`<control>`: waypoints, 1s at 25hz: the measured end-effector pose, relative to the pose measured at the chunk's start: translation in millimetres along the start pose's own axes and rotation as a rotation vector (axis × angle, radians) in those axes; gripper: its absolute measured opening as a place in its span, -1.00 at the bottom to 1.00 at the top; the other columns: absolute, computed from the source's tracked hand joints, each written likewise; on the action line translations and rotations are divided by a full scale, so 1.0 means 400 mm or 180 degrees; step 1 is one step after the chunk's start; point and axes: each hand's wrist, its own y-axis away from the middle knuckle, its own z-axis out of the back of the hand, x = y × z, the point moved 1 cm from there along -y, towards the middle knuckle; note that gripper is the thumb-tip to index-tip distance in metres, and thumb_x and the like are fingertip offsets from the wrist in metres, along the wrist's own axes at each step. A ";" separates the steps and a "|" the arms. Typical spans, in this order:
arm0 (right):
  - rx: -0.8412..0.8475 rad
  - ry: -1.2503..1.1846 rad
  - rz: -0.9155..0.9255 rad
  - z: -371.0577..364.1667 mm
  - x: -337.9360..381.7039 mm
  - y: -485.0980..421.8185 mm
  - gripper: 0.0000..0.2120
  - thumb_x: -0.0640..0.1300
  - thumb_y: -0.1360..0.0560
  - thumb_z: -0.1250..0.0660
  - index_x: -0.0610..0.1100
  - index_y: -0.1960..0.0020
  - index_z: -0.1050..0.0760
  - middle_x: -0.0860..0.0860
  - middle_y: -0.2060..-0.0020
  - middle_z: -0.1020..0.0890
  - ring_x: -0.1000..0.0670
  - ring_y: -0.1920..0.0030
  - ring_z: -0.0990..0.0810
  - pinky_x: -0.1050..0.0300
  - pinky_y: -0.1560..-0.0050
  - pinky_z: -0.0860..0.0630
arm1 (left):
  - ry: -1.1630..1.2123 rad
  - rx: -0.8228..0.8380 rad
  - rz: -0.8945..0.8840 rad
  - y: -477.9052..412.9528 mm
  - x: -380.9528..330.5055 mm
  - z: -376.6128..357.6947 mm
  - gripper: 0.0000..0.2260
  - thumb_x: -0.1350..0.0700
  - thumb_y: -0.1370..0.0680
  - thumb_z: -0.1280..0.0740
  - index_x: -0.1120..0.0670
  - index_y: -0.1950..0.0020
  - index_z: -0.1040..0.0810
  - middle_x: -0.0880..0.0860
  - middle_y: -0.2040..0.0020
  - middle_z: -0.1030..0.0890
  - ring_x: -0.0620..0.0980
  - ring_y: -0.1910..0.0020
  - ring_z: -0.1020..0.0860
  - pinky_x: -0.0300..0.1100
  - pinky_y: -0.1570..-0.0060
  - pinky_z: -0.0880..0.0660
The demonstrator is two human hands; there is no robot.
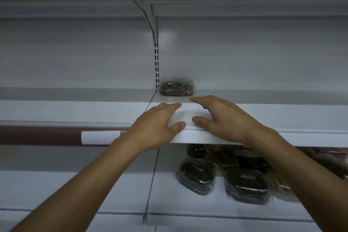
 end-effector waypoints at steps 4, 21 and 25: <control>-0.0396 -0.0145 0.0217 -0.018 0.021 0.136 -0.56 0.07 -0.59 -0.25 0.12 -0.46 -0.35 0.18 -0.30 -0.47 0.16 -0.27 -0.38 0.26 -0.26 -0.32 | 0.0117 -0.0464 -0.0390 0.123 -0.029 -0.065 -0.54 -0.13 -0.62 -0.24 -0.15 -0.52 -0.32 -0.12 -0.52 -0.29 -0.14 -0.52 -0.16 -0.27 -0.46 -0.05; 0.1189 -0.0159 -0.0680 -0.410 -0.245 0.272 -0.36 0.13 -0.60 -0.22 0.01 -0.59 -0.06 0.07 -0.56 -0.19 0.03 -0.54 -0.16 0.10 -0.48 -0.21 | -0.0597 0.0459 -0.0294 0.076 0.086 -0.529 -0.40 -0.05 -0.60 -0.31 0.00 -0.58 -0.16 0.02 -0.57 -0.25 0.04 -0.57 -0.14 -0.01 -0.51 -0.11; 0.1266 -0.0117 -0.0663 -0.481 -0.259 0.242 -0.32 0.12 -0.59 -0.23 -0.09 -0.59 -0.05 -0.03 -0.53 -0.23 -0.06 -0.49 -0.20 0.07 -0.42 -0.27 | -0.0762 0.1057 -0.0186 -0.028 0.121 -0.586 -0.25 -0.09 -0.57 -0.34 -0.06 -0.62 0.03 0.04 -0.63 -0.03 0.08 -0.60 0.03 0.11 -0.52 -0.13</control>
